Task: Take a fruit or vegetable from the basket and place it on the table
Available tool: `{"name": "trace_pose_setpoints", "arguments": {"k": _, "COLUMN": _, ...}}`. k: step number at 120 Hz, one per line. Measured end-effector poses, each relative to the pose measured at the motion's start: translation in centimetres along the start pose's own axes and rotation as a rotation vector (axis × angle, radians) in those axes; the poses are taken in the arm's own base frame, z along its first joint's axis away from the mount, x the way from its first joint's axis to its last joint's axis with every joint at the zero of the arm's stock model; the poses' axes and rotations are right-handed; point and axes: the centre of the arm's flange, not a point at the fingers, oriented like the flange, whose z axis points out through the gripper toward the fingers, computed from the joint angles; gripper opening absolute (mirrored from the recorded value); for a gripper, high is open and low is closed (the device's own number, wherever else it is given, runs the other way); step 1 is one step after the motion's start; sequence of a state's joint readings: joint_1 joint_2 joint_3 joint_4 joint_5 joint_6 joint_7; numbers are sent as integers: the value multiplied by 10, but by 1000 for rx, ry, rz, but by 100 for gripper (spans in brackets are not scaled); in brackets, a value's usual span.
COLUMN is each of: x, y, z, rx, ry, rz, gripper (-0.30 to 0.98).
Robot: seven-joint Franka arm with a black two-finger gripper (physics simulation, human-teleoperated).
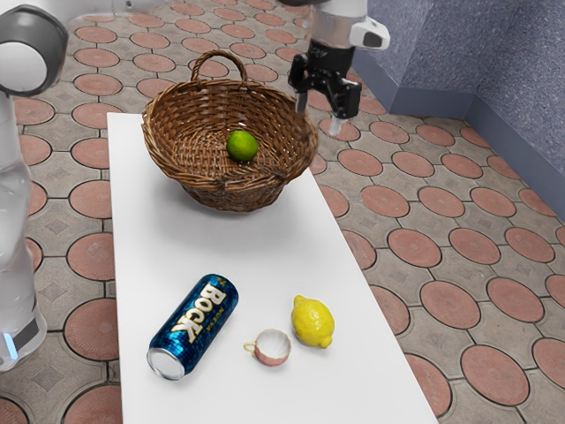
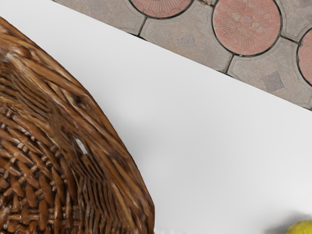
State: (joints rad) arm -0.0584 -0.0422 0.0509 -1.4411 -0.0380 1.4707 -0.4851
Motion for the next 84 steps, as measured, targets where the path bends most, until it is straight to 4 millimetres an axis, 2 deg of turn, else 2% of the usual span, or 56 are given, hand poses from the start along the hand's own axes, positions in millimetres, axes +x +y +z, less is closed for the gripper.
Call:
{"name": "trace_pose_setpoints", "arguments": {"k": 14, "x": -3, "y": 9, "z": 3, "rx": 13, "ry": -34, "rz": -318, "gripper": 69}}
{"name": "trace_pose_setpoints", "arguments": {"k": 22, "x": -5, "y": 11, "z": 6, "rx": 29, "ry": -41, "rz": -402, "gripper": 69}}
{"name": "trace_pose_setpoints", "arguments": {"k": 42, "x": -12, "y": 5, "z": -5, "rx": 87, "ry": 7, "rz": -319, "gripper": 69}}
{"name": "trace_pose_setpoints", "arguments": {"k": 54, "x": -3, "y": -12, "z": 4, "rx": 127, "ry": -5, "rz": -224, "gripper": 69}}
{"name": "trace_pose_setpoints", "arguments": {"k": 58, "x": -4, "y": -28, "z": 7, "rx": 134, "ry": -20, "rz": -199, "gripper": 69}}
{"name": "trace_pose_setpoints", "arguments": {"k": 61, "x": -10, "y": -49, "z": 5, "rx": 130, "ry": -29, "rz": -190, "gripper": 69}}
{"name": "trace_pose_setpoints", "arguments": {"k": 64, "x": -13, "y": -81, "z": 4, "rx": 122, "ry": -36, "rz": -204, "gripper": 68}}
{"name": "trace_pose_setpoints", "arguments": {"k": 70, "x": -27, "y": -157, "z": 7, "rx": 93, "ry": -49, "rz": -254, "gripper": 69}}
{"name": "trace_pose_setpoints", "arguments": {"k": 75, "x": -38, "y": -204, "z": 15, "rx": 74, "ry": -56, "rz": -279, "gripper": 69}}
{"name": "trace_pose_setpoints", "arguments": {"k": 79, "x": -41, "y": -226, "z": 19, "rx": 65, "ry": -51, "rz": -277, "gripper": 69}}
{"name": "trace_pose_setpoints", "arguments": {"k": 84, "x": -34, "y": -235, "z": 31, "rx": 66, "ry": -45, "rz": -245, "gripper": 68}}
